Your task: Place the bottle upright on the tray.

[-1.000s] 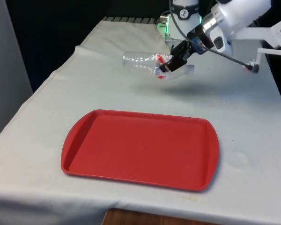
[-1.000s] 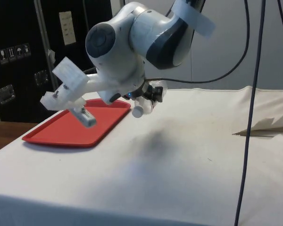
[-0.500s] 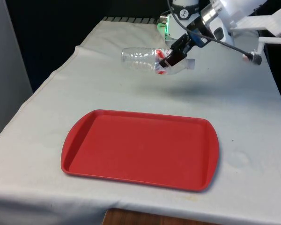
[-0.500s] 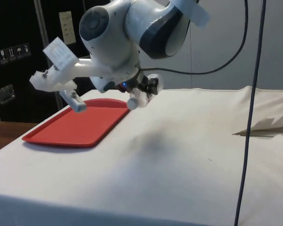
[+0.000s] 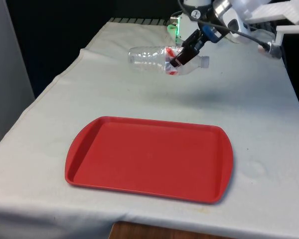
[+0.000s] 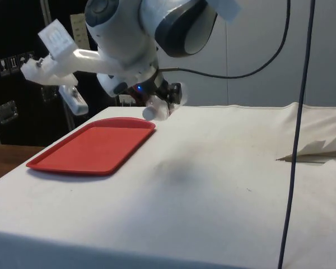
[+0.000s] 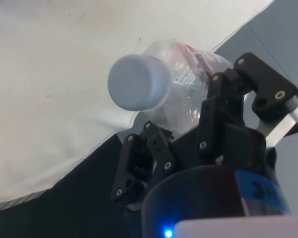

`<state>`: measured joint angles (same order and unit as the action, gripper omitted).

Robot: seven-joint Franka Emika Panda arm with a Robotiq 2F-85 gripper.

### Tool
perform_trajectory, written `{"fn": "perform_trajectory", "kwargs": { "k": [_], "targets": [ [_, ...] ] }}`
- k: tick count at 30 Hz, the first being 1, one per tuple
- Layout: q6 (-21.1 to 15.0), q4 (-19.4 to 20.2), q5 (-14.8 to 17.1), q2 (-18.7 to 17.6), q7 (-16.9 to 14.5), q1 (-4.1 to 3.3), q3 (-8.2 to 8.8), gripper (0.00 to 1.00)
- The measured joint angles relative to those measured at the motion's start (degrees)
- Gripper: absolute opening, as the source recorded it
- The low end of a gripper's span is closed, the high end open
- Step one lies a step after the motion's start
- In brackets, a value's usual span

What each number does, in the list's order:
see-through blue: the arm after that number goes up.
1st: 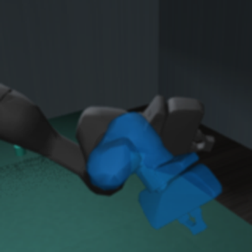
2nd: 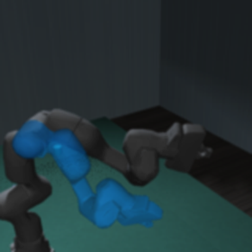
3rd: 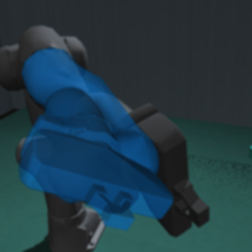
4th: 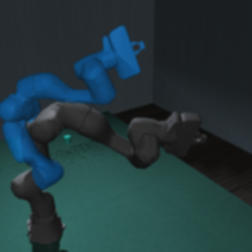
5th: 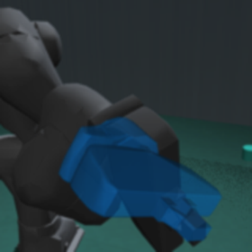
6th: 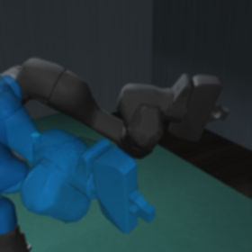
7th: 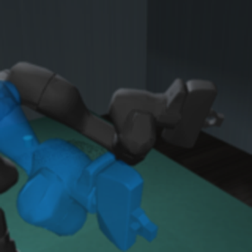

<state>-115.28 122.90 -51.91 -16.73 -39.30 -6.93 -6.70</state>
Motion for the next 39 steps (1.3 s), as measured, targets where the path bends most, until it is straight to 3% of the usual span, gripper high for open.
{"fn": "perform_trajectory", "kwargs": {
  "k": [31, 39],
  "targets": [
    [-1.9, -6.0, 7.6, 0.7, -6.0, 0.80, 0.74, 0.34],
    [-1.7, -7.1, 9.7, 2.3, -8.4, 0.86, 1.38, 0.34]
  ]
}}
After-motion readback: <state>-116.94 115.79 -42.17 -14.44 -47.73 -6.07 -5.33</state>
